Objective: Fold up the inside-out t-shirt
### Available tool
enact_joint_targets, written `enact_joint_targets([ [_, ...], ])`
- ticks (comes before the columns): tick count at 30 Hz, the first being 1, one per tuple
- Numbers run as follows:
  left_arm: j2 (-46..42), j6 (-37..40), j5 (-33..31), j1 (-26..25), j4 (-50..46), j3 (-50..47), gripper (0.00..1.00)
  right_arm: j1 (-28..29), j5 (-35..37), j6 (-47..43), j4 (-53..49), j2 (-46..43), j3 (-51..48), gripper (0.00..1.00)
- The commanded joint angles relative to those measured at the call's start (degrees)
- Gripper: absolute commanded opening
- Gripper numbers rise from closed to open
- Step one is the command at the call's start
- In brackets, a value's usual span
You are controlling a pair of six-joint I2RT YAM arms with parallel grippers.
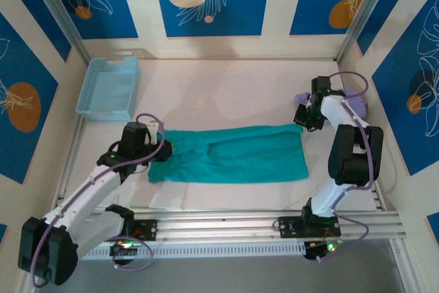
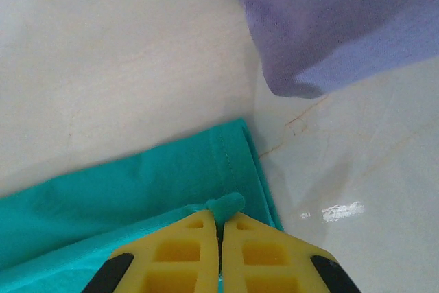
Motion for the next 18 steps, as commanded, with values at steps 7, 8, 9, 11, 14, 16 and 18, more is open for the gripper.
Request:
enact_joint_targets([
  [7, 6.1, -3.3, 3.5, -1.5, 3.4, -5.5, 0.21, -0.5, 4.3, 3.9, 0.2, -2.6, -3.9, 0.31],
  [8, 6.2, -2.8, 3.4, -1.5, 2.9, -5.2, 0.28, -0.3, 3.8, 3.9, 1.1, -3.8, -4.3, 0.35],
  [9, 5.9, -2.3, 3.2, -1.5, 2.3, -4.4, 0.34, 0.0, 3.0, 3.8, 2.2, -5.6, -5.0, 0.39],
  [11, 4.7, -1.9, 2.6, -1.5, 1.8, -3.0, 0.42, 1.3, 1.5, 3.2, 4.2, -9.4, -6.3, 0.45],
  [14, 2.5, -2.5, 0.8, -1.5, 4.6, -2.4, 0.48, 4.7, -0.6, 2.0, 6.9, -14.5, -8.3, 0.49],
  [16, 4.1, -3.0, 0.1, -1.5, 8.6, -2.4, 0.53, 9.0, -3.1, 0.8, 9.7, -16.5, -9.9, 0.51],
  [18, 9.0, -2.9, 1.0, -1.5, 11.0, -0.9, 0.53, 14.8, -4.9, -0.1, 11.9, -16.4, -10.8, 0.51],
])
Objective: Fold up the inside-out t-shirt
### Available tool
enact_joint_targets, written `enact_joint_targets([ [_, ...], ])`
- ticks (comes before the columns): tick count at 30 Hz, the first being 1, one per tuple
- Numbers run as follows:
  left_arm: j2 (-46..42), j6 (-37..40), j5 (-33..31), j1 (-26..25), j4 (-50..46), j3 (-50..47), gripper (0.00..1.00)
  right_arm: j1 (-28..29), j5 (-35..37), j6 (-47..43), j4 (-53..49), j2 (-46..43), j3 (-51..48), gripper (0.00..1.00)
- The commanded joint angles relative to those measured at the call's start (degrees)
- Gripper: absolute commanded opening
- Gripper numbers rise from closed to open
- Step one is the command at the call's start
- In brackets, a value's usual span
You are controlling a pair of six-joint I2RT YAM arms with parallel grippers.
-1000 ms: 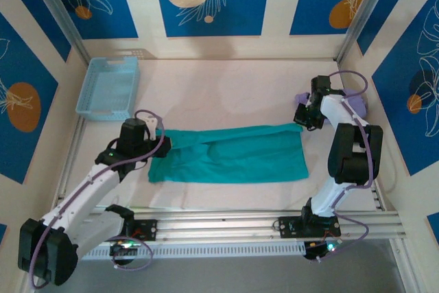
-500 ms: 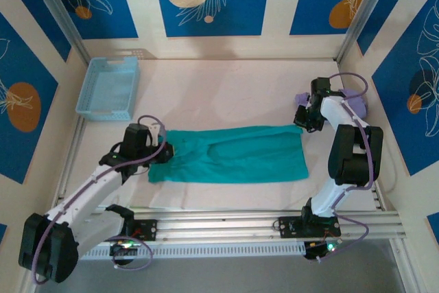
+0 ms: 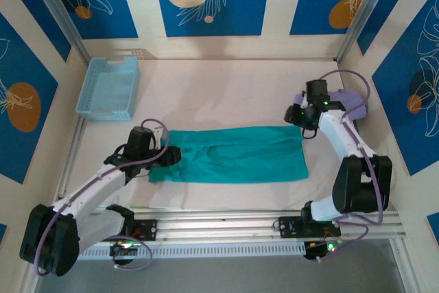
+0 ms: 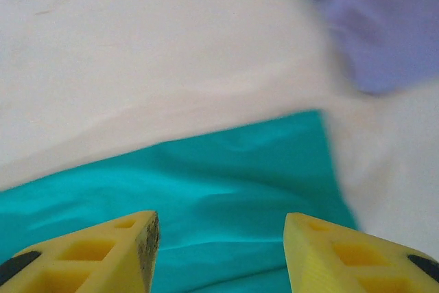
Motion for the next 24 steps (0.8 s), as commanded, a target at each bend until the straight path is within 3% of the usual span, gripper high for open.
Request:
enact_joint_targets([
  [1, 7.2, 0.5, 0.6, -0.4, 5.7, 4.1, 0.53, 7.9, -5.7, -2.1, 4.8, 0.9, -1.9, 0.51],
  [5, 18.4, 2.9, 1.7, -1.3, 7.9, 9.5, 0.54, 14.3, -6.2, -0.7, 6.0, 5.2, -0.9, 0.5],
  [11, 27.3, 5.3, 1.9, -3.3, 10.5, 13.8, 0.58, 16.0, -7.6, 0.3, 5.9, 9.2, 0.0, 0.46],
  [20, 24.6, 4.8, 17.1, -11.3, 9.1, 10.2, 0.51, 11.7, -5.2, -0.7, 3.3, 5.5, -1.2, 0.46],
  [24, 25.8, 4.3, 20.3, -15.3, 6.6, 10.5, 0.51, 9.4, -6.7, 0.9, 4.0, 3.1, -2.9, 0.46],
])
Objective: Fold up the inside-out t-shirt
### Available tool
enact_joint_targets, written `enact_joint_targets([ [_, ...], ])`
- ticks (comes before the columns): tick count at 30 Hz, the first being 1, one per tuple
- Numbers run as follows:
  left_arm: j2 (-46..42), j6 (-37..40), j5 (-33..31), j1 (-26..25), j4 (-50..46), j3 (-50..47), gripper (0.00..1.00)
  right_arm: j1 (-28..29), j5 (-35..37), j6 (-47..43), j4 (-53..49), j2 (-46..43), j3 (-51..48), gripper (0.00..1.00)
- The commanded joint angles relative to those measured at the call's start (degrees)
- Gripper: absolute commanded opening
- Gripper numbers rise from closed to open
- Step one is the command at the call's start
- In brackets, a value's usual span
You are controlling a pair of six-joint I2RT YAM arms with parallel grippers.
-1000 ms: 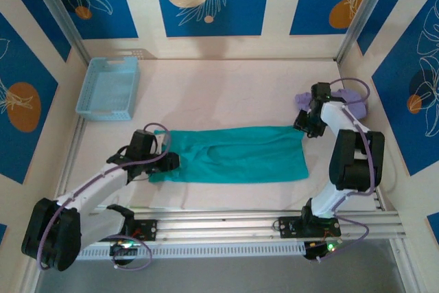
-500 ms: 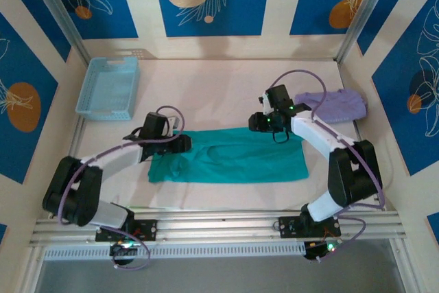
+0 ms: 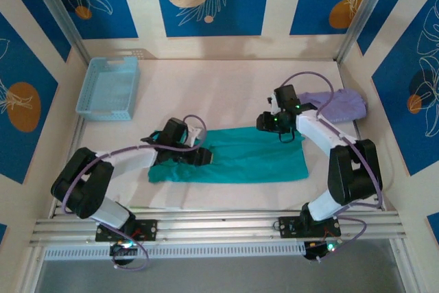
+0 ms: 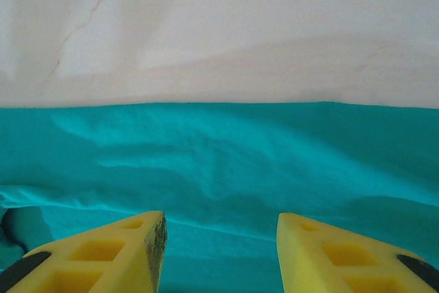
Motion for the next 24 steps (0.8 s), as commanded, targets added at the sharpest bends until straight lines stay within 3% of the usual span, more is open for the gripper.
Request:
enact_joint_targets([
  [1, 0.0, 0.3, 7.2, -1.7, -2.2, -0.3, 0.5, -1.4, -1.9, 1.6, -0.2, -3.0, -1.7, 0.46],
  [7, -6.3, -0.5, 2.6, -1.2, 1.9, -0.3, 0.52, -9.7, -0.1, 6.6, -3.4, -1.6, -2.7, 0.46],
  [12, -6.8, -0.1, -16.9, -1.0, -3.7, 1.9, 0.57, -16.4, 0.0, 7.8, -1.5, 0.1, -4.1, 0.47],
  [14, -4.1, 2.0, -19.7, -1.0, -4.8, 3.5, 0.58, -17.1, -0.9, 7.8, -0.4, 1.8, -3.8, 0.47],
  [19, 3.0, 3.6, -13.9, -2.3, -1.8, 4.7, 0.58, -17.6, -0.5, 7.7, -1.5, 8.5, -1.2, 0.45],
  [24, 3.7, 3.0, -6.3, -4.9, -0.5, 1.6, 0.57, -20.4, -1.2, 8.2, -3.0, 10.3, -1.6, 0.43],
])
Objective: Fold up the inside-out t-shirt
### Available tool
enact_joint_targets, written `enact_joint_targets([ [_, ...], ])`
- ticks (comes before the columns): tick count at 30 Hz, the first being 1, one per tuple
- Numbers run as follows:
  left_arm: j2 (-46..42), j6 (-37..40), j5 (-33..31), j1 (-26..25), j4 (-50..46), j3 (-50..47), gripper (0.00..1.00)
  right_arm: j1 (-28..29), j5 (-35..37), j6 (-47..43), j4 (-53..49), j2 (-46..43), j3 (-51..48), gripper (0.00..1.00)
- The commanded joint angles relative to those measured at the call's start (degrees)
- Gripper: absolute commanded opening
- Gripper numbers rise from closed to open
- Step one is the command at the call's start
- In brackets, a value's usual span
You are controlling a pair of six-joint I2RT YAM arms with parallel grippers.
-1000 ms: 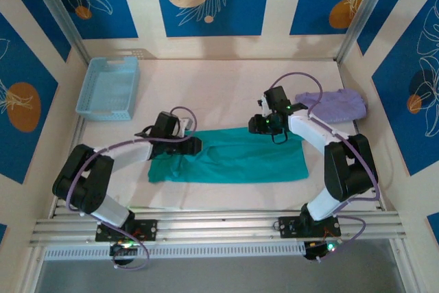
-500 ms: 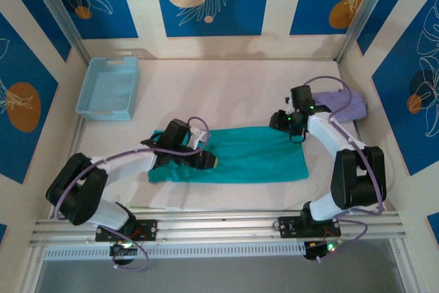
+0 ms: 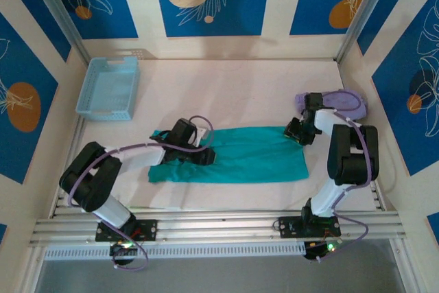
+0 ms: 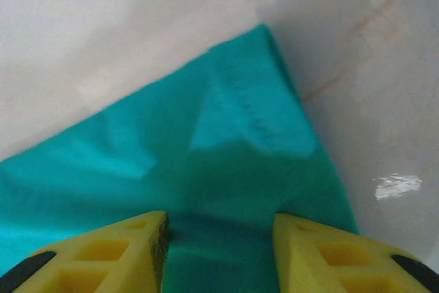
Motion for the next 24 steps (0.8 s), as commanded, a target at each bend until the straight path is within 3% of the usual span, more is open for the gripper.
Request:
enact_joint_targets([
  [1, -1.0, 1.2, 6.9, -1.8, 0.7, -2.1, 0.57, -1.5, -1.0, 1.2, -1.6, -1.7, 0.5, 0.42],
  [4, -4.5, 0.3, 9.8, -1.7, 2.8, -3.9, 0.58, 0.9, -1.1, -0.2, 0.4, -7.3, -0.8, 0.42],
  [8, -10.4, -1.3, 8.7, -0.9, 5.8, -4.9, 0.61, 9.1, -1.2, -2.8, 3.7, -15.3, -3.0, 0.43],
  [13, -17.4, -6.7, 3.5, 6.3, 1.8, -7.0, 0.61, 22.9, -11.7, 1.3, 11.9, -20.3, -7.8, 0.47],
  [18, -20.4, -8.9, 1.3, 14.1, -4.5, -10.2, 0.6, 38.2, -18.4, 14.0, 21.5, -15.3, -9.8, 0.48],
  [24, -19.6, -9.2, 1.7, 14.7, -6.6, -12.6, 0.59, 51.4, -20.8, 22.0, 24.5, -3.8, -5.3, 0.42],
])
